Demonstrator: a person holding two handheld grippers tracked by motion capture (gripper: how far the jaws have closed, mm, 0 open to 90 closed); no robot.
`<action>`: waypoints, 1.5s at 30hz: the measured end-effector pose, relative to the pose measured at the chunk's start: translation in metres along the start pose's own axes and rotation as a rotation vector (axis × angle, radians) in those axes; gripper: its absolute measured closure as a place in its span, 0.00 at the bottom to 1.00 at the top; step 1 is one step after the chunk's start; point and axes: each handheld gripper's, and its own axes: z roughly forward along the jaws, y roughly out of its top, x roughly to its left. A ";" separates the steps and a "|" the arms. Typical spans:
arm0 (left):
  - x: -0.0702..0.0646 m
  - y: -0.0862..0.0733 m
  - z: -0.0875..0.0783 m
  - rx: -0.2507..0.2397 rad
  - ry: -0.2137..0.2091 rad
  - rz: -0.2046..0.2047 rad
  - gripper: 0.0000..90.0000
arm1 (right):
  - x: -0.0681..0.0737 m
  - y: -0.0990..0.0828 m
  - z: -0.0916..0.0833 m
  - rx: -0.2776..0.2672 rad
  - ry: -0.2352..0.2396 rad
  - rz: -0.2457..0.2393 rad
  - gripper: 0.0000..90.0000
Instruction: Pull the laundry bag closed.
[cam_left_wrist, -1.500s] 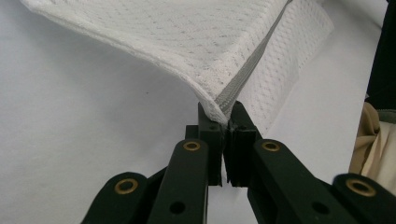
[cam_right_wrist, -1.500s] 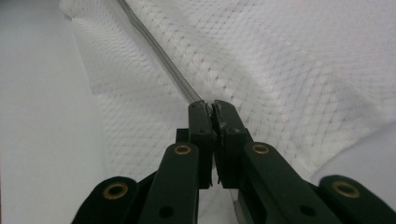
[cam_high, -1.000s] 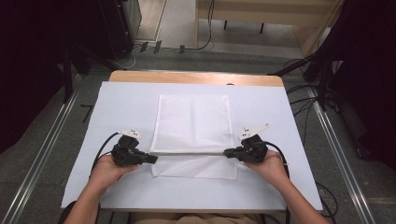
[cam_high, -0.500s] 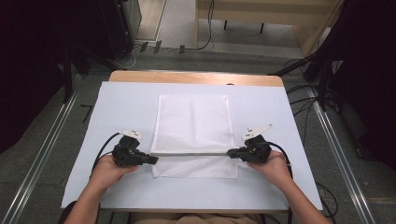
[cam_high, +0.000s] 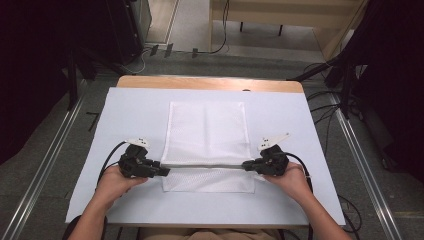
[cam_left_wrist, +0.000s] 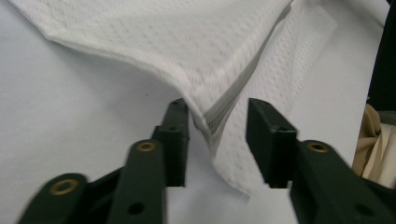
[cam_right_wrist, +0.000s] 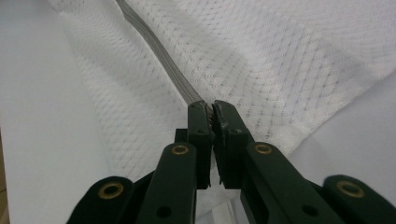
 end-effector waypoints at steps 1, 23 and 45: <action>0.000 0.000 -0.001 -0.005 -0.001 -0.001 0.60 | -0.001 0.000 0.000 -0.005 0.005 0.004 0.89; 0.008 -0.004 -0.022 -0.194 0.227 -0.022 0.38 | -0.025 -0.007 -0.022 -0.211 -0.210 0.093 0.39; 0.024 -0.010 -0.032 -0.256 0.351 -0.117 0.32 | -0.055 -0.025 -0.032 -0.194 -0.308 0.234 0.25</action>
